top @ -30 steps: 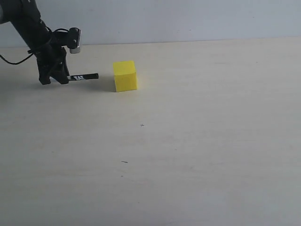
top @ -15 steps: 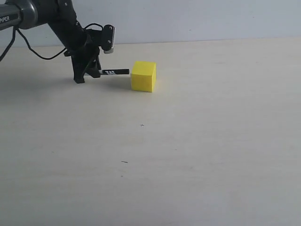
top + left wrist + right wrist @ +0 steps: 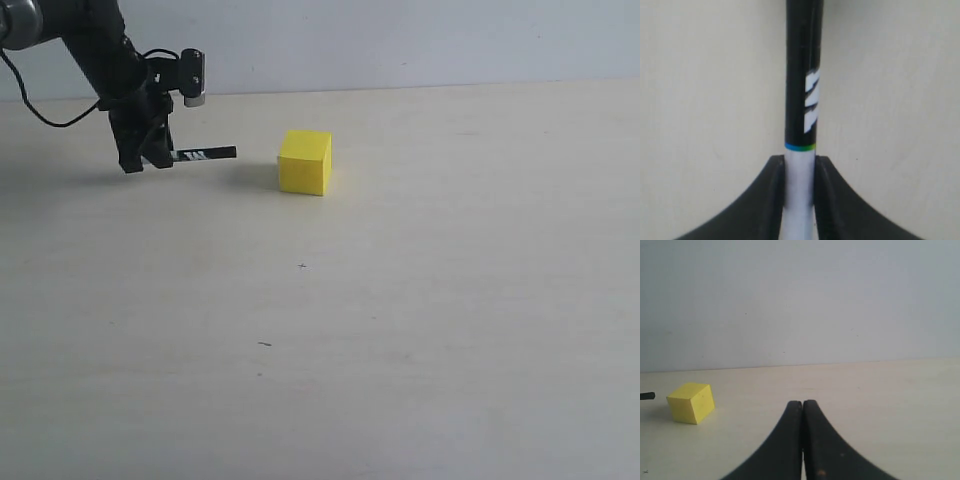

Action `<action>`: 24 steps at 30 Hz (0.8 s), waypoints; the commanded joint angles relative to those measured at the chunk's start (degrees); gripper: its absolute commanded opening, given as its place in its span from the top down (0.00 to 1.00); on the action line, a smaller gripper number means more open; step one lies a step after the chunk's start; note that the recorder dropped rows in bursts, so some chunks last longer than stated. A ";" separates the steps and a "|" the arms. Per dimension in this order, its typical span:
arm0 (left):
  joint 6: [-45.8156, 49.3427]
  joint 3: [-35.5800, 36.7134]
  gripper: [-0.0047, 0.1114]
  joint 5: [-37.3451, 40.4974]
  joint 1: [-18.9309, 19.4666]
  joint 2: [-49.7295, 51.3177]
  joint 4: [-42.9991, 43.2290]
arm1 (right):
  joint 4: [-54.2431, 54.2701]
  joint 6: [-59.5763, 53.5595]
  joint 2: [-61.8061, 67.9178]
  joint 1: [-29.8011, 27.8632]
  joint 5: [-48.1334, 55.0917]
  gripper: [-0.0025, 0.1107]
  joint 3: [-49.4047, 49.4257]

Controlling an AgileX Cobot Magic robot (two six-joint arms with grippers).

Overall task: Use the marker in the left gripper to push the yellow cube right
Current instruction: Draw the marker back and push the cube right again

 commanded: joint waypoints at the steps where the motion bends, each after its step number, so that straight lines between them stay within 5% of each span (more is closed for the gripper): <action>1: -1.55 -0.34 0.96 0.12 -0.21 -0.98 0.96 | -0.09 -0.14 -0.27 -0.06 -0.28 0.98 0.26; 14: -1.75 -0.34 0.96 2.52 -2.27 -1.29 11.44 | -0.09 -0.14 -0.27 -0.06 -0.28 0.98 0.26; 24: 1.11 -0.34 0.96 0.69 -3.08 -1.17 5.55 | -0.09 -0.03 -0.27 -0.06 -0.28 0.98 0.26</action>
